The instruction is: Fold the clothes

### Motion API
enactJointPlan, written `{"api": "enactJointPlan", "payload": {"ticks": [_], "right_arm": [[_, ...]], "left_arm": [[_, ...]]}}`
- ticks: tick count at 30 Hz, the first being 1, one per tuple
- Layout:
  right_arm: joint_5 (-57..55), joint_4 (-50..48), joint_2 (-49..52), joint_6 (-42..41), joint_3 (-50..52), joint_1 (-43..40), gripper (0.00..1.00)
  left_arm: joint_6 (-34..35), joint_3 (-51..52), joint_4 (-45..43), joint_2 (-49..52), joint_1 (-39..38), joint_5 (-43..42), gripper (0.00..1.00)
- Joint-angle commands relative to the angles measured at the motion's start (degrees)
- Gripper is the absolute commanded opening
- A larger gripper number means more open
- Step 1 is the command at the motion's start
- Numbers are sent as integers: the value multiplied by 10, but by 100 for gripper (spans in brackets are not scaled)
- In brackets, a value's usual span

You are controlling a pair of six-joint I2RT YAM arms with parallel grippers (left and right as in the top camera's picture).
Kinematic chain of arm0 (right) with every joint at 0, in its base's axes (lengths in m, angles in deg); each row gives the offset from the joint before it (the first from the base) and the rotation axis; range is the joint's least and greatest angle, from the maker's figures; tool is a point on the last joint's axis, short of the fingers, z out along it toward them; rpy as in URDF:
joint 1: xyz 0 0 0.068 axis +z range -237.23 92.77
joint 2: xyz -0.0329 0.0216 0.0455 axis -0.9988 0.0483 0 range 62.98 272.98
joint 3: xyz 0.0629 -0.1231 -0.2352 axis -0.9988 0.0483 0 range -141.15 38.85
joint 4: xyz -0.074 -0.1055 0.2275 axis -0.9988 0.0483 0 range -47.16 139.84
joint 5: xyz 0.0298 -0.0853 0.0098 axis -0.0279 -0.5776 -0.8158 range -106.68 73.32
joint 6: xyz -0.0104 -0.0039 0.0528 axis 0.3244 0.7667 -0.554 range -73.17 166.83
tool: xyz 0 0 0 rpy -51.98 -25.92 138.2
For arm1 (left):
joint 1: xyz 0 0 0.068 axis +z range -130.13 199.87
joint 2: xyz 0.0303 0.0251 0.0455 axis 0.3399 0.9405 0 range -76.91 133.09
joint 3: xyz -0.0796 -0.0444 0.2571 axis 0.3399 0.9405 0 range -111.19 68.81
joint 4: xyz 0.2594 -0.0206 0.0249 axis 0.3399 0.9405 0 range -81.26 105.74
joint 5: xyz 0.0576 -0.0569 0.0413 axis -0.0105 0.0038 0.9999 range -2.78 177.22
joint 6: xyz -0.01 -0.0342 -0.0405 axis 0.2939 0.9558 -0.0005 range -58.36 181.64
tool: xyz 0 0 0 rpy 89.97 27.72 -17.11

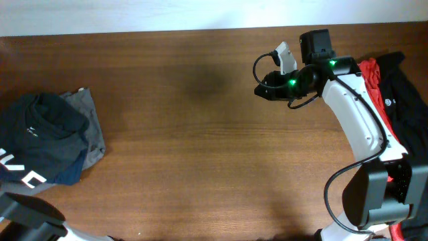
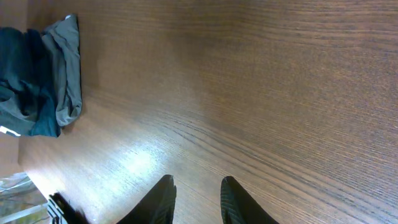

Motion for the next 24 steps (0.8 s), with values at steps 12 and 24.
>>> {"api": "enactJointPlan", "payload": {"ticks": [12, 24], "right_arm": [[5, 5, -27, -2, -26, 2, 33], [-87, 3, -186, 68, -108, 2, 45]], "left_arm": [[3, 169, -121, 90, -76, -57, 29], [-141, 9, -33, -58, -291, -132, 64]]}}
